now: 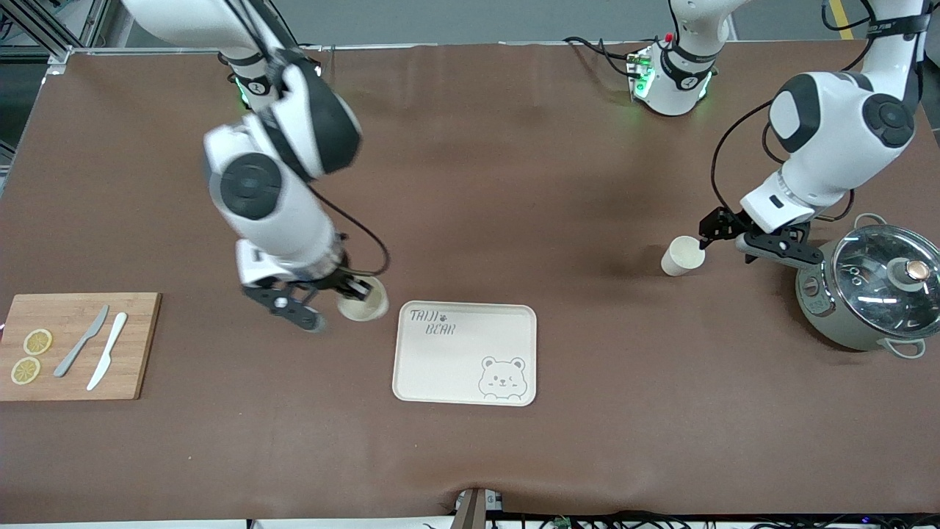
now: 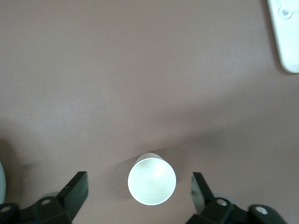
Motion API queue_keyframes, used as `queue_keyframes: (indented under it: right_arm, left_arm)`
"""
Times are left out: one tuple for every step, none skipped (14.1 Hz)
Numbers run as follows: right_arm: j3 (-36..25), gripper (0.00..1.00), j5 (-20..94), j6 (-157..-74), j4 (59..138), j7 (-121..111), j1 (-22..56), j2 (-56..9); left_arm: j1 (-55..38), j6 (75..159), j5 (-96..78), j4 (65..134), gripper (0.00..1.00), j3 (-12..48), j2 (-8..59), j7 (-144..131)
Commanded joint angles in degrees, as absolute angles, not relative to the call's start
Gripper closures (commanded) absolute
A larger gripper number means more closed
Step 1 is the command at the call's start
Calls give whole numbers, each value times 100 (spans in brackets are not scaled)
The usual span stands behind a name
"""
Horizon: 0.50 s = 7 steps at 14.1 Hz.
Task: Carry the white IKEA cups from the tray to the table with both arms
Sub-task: 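Carry the cups off the tray with both grippers and set them down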
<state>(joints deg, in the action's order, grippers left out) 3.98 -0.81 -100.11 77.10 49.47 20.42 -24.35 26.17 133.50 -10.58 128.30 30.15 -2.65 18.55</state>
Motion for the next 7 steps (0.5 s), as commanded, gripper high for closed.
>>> queue_keyframes:
  right_arm:
    - [466, 100, 97, -9152, 7927, 3809, 1478, -1768]
    - [448, 100, 88, -8915, 7971, 3475, 1285, -1636]
    - [440, 100, 70, -8782, 8067, 3098, 1127, -1487]
    - [439, 100, 44, -8772, 8295, 2702, 916, -1285]
    - [439, 100, 27, -8841, 8558, 2324, 740, -1074]
    - [439, 100, 26, -8946, 8778, 1990, 556, -916]
    - [439, 100, 26, -9034, 8972, 1699, 406, -784]
  left_arm:
    - [2637, 12869, -1204, 12246, 0, 3085, -281, 1557]
    - [2637, 12676, -1204, 12034, 0, 3137, -255, 1425]
    - [2637, 12509, -1204, 11841, 0, 3155, -246, 1302]
    - [2628, 12368, -1195, 11656, 0, 3190, -237, 1170]
    - [2619, 12210, -1195, 11498, 0, 3190, -229, 1030]
    - [2602, 12017, -1152, 11339, 0, 3199, -220, 941]
    - [2602, 11832, -1134, 11190, 0, 3199, -211, 871]
